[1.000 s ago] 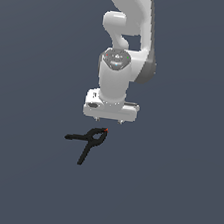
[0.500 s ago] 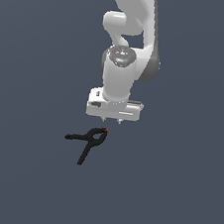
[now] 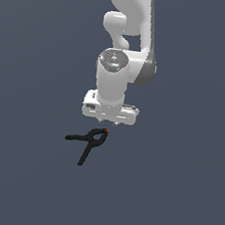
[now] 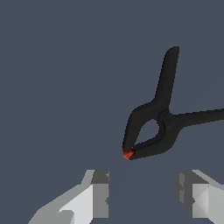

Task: Pick up the object and move it to a goal position.

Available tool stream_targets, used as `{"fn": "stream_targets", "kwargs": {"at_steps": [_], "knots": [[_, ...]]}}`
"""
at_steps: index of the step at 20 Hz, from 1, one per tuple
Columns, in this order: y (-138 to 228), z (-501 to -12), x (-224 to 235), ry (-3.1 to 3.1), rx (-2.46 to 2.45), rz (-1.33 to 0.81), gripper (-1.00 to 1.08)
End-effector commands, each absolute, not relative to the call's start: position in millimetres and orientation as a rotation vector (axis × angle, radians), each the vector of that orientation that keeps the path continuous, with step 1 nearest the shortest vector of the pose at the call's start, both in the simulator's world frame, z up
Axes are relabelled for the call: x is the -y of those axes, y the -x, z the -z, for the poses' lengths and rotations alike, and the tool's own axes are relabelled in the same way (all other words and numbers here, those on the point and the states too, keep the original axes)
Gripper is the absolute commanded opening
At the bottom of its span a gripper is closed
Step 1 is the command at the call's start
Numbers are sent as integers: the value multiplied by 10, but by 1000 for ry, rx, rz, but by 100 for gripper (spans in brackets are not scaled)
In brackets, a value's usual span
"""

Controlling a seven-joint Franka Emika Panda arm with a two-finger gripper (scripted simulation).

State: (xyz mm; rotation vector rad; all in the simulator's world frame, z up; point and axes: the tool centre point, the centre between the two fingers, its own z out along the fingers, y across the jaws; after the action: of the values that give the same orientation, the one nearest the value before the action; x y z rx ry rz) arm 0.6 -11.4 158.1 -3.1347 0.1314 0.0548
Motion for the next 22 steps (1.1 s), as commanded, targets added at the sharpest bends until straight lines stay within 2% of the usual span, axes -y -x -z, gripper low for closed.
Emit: {"fn": "stream_targets", "kwargs": {"at_steps": [1,22], "knots": [[-32,-1540,198,3121,-221,-72,28],[-268,-862,1422,2633,-1452,-346,28]]}}
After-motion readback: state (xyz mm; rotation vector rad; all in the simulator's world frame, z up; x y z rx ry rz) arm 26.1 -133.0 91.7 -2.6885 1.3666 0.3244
